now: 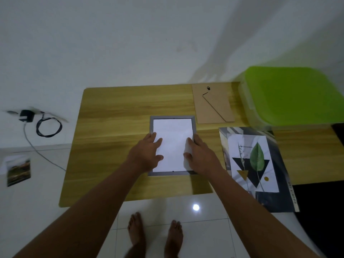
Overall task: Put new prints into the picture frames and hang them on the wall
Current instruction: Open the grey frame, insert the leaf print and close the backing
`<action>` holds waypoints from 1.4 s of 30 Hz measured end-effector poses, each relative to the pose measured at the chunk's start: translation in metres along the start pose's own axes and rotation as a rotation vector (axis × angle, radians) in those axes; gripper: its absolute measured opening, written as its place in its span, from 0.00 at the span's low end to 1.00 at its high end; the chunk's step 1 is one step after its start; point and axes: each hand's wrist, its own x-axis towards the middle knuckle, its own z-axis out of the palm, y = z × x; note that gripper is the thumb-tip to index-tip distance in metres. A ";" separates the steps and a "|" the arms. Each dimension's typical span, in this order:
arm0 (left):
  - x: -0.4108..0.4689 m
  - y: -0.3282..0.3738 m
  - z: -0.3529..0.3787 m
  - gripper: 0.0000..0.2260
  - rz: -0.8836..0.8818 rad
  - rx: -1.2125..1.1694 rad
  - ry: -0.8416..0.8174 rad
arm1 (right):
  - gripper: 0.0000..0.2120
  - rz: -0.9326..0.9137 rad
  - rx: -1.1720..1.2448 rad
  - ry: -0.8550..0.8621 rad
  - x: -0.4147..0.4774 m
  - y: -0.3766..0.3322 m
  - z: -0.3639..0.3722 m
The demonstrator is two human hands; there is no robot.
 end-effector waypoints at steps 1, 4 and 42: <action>-0.001 -0.001 0.000 0.31 -0.005 -0.002 0.008 | 0.28 -0.004 0.001 -0.007 0.002 0.000 0.000; -0.003 -0.004 0.002 0.31 -0.012 -0.030 0.024 | 0.28 -0.011 0.011 -0.020 0.007 -0.002 -0.001; 0.013 -0.040 -0.001 0.33 -0.166 0.043 -0.006 | 0.28 0.229 0.107 0.240 0.092 0.047 -0.148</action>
